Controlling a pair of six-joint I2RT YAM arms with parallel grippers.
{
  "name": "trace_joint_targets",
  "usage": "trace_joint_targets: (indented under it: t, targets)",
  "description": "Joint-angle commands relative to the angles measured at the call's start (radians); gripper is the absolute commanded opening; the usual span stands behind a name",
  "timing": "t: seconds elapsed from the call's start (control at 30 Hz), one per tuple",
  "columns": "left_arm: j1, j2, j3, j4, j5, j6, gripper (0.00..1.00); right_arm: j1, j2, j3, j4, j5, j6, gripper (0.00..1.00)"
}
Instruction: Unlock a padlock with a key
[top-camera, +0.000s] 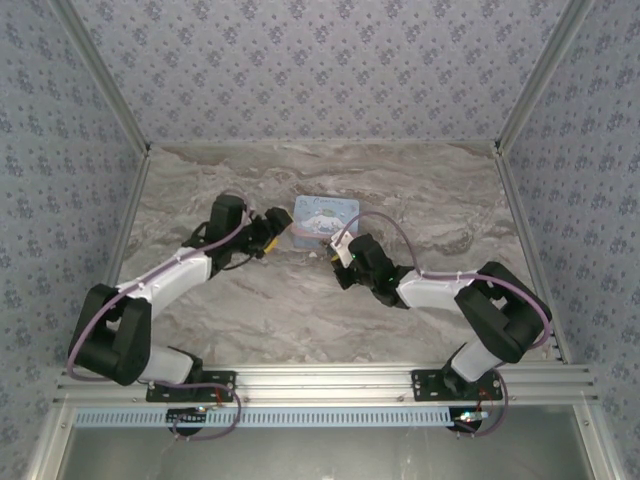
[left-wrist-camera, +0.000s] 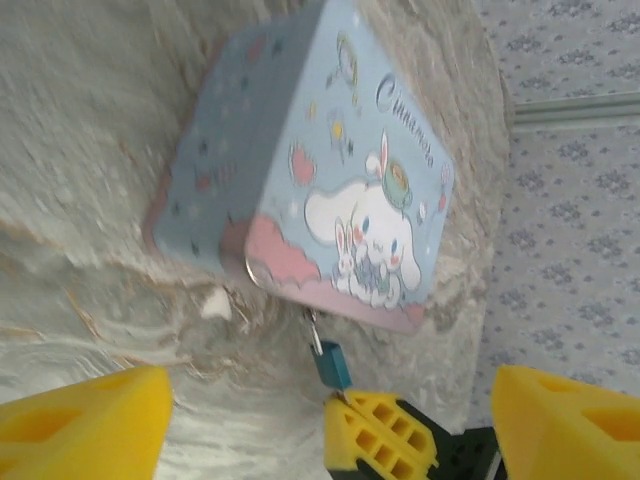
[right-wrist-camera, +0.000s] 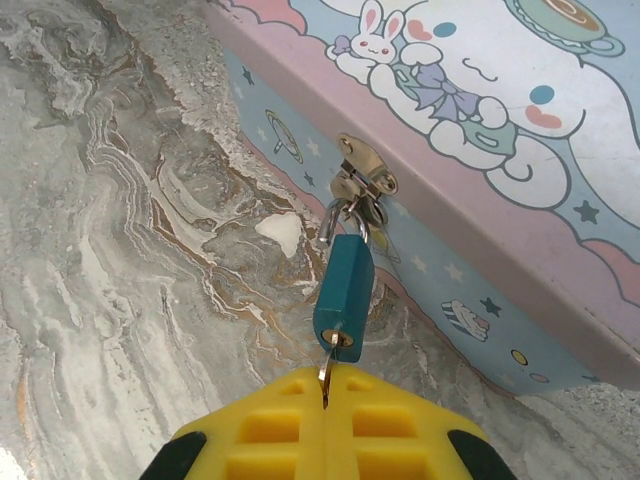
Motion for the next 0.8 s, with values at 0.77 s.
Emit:
trace_joint_targets:
  t: [0.77]
  targets:
    - [0.065, 0.582, 0.5, -0.154, 0.263, 0.342, 0.88, -0.017, -0.01, -0.014, 0.012, -0.01, 0.128, 0.0]
